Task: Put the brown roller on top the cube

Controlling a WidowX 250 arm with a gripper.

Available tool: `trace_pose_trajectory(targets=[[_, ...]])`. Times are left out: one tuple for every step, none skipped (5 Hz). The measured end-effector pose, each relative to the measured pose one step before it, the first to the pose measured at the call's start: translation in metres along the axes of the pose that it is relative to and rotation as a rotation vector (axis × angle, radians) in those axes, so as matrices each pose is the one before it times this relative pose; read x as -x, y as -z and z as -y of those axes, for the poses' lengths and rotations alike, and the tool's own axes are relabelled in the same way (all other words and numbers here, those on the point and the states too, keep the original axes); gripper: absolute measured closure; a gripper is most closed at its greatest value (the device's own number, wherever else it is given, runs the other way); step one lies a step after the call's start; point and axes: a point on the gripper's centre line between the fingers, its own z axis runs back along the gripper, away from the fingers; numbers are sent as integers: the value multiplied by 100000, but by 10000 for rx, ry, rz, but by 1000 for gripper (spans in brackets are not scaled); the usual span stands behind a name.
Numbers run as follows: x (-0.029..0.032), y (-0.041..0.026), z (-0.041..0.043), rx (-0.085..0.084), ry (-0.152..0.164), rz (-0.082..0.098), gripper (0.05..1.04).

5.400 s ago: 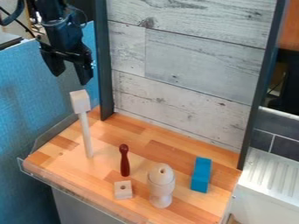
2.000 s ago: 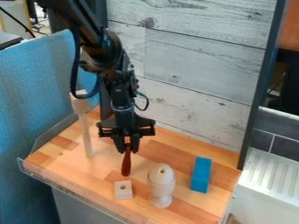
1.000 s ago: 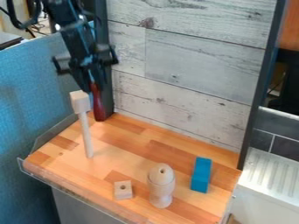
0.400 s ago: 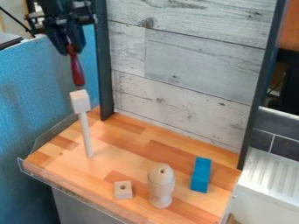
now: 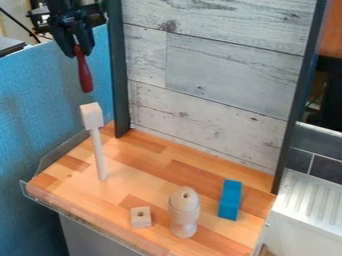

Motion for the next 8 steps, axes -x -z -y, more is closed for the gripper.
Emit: trace_pose_trajectory(targets=[[-95, 451, -415, -227, 25, -126, 789], [-271, 544, -319, -84, -43, -51, 789], [-32, 699, -249, -45, -20, -102, 789], [-347, -41, -150, -98, -16, 213, 789], [-149, 412, -150, -70, -34, 29, 789], [-191, 321, 289, -56, 21, 29, 789], [254, 496, 350, 11, 36, -108, 789], [180, 180, 1, 13, -43, -75, 789]])
